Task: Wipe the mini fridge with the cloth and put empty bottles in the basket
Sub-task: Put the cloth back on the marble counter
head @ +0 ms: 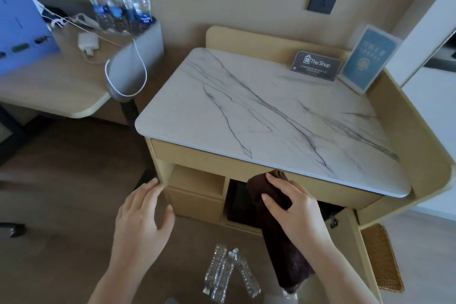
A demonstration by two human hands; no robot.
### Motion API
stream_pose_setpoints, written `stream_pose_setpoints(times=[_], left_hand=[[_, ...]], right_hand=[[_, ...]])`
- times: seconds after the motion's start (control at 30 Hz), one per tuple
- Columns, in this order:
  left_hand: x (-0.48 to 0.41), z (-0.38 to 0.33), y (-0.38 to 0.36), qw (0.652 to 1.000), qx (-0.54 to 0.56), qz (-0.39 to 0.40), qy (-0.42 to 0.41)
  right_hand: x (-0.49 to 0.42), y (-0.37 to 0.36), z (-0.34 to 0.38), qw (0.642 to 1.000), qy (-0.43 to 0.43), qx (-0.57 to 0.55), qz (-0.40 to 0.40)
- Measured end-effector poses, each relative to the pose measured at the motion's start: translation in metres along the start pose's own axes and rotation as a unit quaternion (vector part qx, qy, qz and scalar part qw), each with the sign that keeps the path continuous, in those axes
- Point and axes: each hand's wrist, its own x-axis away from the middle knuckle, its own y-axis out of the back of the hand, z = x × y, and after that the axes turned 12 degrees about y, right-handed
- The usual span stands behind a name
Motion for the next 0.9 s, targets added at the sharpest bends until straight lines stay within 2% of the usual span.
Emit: stream_pose_setpoints(times=[0.23, 0.43, 0.63, 0.9], left_hand=[[-0.049, 0.077, 0.05, 1.0, 0.005, 0.003, 0.01], [-0.078, 0.129, 0.064, 0.999, 0.003, 0.022, 0.039], [-0.102, 0.138, 0.054, 0.997, 0.041, 0.038, 0.045], [-0.175, 0.126, 0.035, 0.997, 0.061, 0.038, -0.034]], right_hand=[[-0.049, -0.071, 0.072, 0.999, -0.007, -0.035, 0.013], [-0.08, -0.114, 0.103, 0.998, -0.032, -0.053, -0.001], [-0.108, -0.129, 0.105, 0.996, -0.065, -0.054, 0.005], [-0.171, -0.155, 0.093, 0.991, -0.107, -0.075, -0.033]])
